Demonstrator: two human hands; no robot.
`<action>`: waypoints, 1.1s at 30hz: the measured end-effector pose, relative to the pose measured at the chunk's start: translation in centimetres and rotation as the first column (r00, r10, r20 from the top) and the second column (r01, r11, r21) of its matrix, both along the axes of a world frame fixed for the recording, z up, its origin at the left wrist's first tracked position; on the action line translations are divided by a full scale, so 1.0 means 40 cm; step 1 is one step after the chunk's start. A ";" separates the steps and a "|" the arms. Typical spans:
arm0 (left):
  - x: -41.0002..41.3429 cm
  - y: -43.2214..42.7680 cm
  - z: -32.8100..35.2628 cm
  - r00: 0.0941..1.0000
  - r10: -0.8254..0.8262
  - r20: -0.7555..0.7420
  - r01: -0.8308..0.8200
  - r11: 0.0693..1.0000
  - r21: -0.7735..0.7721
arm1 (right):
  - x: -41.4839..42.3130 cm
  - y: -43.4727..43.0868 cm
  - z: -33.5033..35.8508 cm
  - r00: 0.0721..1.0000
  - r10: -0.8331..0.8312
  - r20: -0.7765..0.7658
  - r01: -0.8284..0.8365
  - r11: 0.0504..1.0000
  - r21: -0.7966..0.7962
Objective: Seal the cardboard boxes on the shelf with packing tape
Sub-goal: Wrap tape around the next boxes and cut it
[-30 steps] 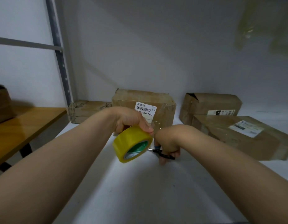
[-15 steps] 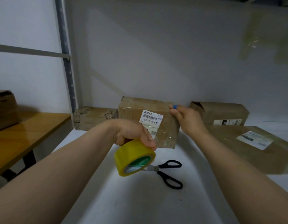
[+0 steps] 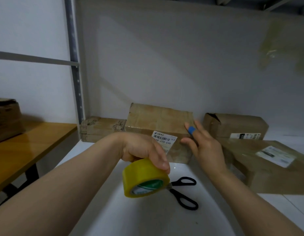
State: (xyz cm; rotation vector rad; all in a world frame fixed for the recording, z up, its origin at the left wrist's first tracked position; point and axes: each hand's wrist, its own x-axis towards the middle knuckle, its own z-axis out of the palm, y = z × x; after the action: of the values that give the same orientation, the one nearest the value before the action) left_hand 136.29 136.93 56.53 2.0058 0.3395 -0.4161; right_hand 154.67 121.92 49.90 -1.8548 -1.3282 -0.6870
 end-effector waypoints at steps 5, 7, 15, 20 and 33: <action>-0.015 -0.023 0.000 0.996 -0.094 -0.011 0.095 0.993 0.067 | -0.038 -0.030 -0.008 0.950 -0.168 0.262 0.156 0.985 0.068; -0.022 -0.030 -0.002 0.992 -0.124 -0.003 0.124 0.990 0.067 | -0.048 -0.035 0.013 0.905 -0.219 0.365 0.223 0.974 0.031; -0.053 -0.047 0.015 0.988 -0.155 0.007 0.154 0.983 0.096 | -0.061 0.053 0.150 0.948 -0.104 0.302 0.253 0.822 -0.511; -0.072 -0.036 0.031 0.986 -0.166 0.011 0.164 0.981 0.100 | -0.047 0.080 0.171 0.940 -0.211 0.267 0.331 0.748 -0.575; -0.081 0.027 0.074 0.958 0.093 0.270 -0.085 0.996 -0.042 | -0.046 0.113 0.239 0.997 -0.049 -0.061 0.000 0.781 -0.625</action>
State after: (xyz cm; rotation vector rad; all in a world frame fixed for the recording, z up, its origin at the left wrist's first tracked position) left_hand 133.04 138.03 59.48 1.9784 0.2478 -0.0852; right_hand 152.82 126.43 59.45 -2.3908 -1.6132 -0.1724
